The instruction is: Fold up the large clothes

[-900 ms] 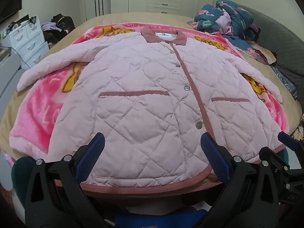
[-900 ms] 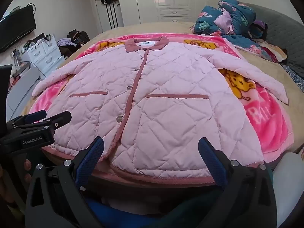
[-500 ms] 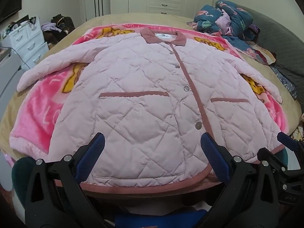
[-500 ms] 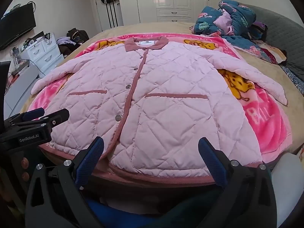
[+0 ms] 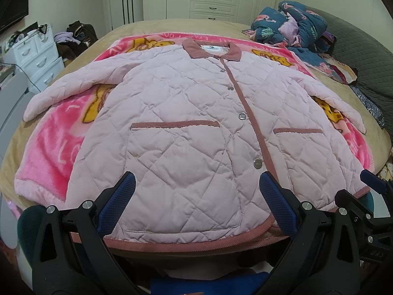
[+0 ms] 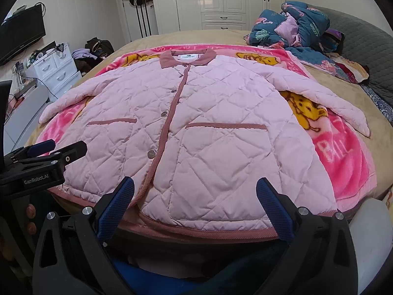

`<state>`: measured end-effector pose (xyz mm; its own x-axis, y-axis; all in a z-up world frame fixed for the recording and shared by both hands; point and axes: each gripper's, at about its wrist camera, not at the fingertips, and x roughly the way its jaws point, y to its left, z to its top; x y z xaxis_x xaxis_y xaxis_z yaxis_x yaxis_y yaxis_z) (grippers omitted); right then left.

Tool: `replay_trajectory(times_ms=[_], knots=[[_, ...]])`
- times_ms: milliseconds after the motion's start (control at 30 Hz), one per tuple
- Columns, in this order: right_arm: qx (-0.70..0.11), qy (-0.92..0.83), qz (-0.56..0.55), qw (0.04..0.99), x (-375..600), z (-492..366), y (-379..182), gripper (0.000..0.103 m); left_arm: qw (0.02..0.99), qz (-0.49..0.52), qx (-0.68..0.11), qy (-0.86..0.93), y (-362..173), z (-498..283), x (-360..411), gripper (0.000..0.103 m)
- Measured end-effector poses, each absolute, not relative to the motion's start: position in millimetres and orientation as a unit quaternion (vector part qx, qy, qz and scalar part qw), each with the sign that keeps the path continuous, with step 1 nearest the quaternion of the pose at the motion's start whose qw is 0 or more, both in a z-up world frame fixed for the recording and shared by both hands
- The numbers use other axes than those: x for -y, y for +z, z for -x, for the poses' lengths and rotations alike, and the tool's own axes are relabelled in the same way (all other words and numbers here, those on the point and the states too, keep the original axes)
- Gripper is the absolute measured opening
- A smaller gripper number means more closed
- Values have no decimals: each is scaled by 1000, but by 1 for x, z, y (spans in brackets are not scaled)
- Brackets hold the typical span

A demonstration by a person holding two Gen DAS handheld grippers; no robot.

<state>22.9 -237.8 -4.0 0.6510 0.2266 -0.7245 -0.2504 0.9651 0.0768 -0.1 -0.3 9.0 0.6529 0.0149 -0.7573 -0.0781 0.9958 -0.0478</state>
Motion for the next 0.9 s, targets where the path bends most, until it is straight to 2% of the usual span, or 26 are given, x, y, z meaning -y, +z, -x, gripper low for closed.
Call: replay_trajectory(times_ms=[900], knots=[[-395,127,14,910,237,-23,-2,99,909,37,-414,24,11,0,-1,95]])
